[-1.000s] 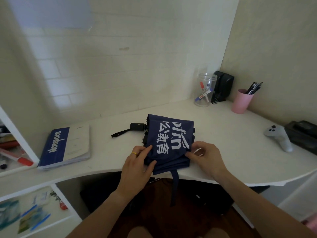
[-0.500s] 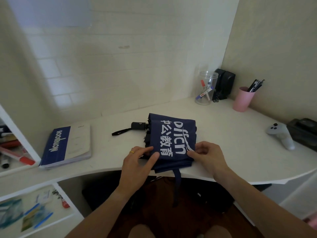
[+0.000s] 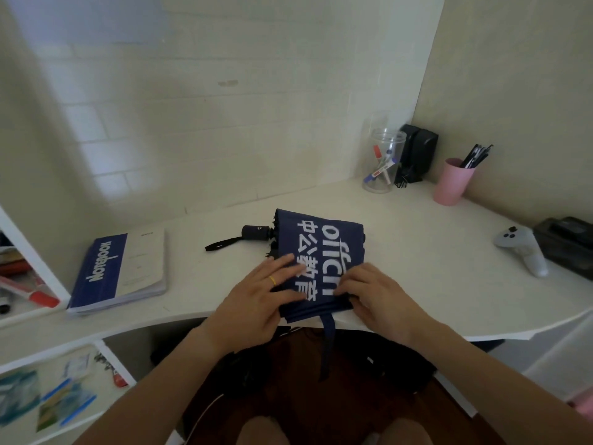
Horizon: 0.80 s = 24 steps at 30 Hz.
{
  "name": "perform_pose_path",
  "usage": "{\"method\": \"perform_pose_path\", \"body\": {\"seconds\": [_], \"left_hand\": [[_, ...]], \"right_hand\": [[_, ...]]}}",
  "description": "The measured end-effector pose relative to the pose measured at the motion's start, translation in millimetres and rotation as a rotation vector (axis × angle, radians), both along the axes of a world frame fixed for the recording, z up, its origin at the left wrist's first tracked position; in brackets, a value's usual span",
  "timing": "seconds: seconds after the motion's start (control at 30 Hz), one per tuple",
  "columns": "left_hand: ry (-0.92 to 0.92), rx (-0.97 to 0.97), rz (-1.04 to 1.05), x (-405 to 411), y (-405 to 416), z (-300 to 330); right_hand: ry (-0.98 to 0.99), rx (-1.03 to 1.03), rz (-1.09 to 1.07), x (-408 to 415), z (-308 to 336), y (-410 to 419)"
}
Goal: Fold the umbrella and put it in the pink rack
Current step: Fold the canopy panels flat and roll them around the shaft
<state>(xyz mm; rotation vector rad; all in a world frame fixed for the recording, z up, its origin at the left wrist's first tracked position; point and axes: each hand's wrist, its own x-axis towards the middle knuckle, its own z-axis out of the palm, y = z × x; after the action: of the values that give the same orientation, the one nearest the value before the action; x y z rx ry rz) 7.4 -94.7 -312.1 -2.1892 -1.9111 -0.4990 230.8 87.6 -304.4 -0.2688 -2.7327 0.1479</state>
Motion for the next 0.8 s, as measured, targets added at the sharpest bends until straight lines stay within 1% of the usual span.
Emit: {"method": "perform_pose_path", "body": {"seconds": [0.03, 0.1, 0.17, 0.2, 0.23, 0.33, 0.4, 0.47, 0.5, 0.53, 0.6, 0.63, 0.67, 0.73, 0.77, 0.8], "left_hand": [[0.009, -0.075, -0.004, -2, 1, 4], [-0.042, -0.190, 0.066, -2, 2, 12], [-0.129, -0.217, 0.154, 3, 6, 16], [-0.142, -0.200, 0.196, 8, 10, 17], [-0.106, -0.172, 0.235, 14, 14, 19], [0.127, -0.083, 0.309, 29, 26, 13], [0.174, -0.045, 0.249, 35, 27, 8], [0.175, -0.116, 0.125, 35, 27, 7], [0.155, -0.158, 0.067, 34, 28, 6], [0.116, -0.209, 0.042, 33, 28, 7], [0.042, -0.271, 0.040, 33, 28, 7], [0.031, -0.285, 0.043, 32, 28, 6], [0.027, -0.301, 0.044, 33, 28, 6], [0.025, -0.325, 0.041, 32, 27, 5], [0.021, -0.327, 0.041, 32, 27, 5], [0.017, -0.324, 0.043, 32, 27, 5]], "right_hand": [[-0.058, -0.023, -0.001, 1, -3, 2], [-0.080, -0.080, -0.030, 3, -6, 5], [-0.044, -0.153, -0.075, 2, -5, 3], [-0.033, -0.195, -0.103, 0, -5, 3], [-0.033, -0.225, -0.138, -3, -4, 4], [-0.064, -0.245, -0.188, -14, 3, 6], [-0.169, -0.245, -0.203, -23, 21, 9], [-0.326, -0.254, -0.197, -35, 41, 18], [-0.347, -0.254, -0.209, -44, 52, 24], [-0.295, -0.254, -0.242, -54, 62, 33], [-0.111, -0.242, -0.325, -77, 74, 59], [-0.094, -0.231, -0.339, -90, 78, 71], [-0.153, -0.222, -0.330, -102, 81, 81], [-0.351, -0.230, -0.291, -123, 80, 93], [-0.409, -0.229, -0.275, -131, 78, 97], [-0.421, -0.220, -0.265, -135, 76, 98]]}}
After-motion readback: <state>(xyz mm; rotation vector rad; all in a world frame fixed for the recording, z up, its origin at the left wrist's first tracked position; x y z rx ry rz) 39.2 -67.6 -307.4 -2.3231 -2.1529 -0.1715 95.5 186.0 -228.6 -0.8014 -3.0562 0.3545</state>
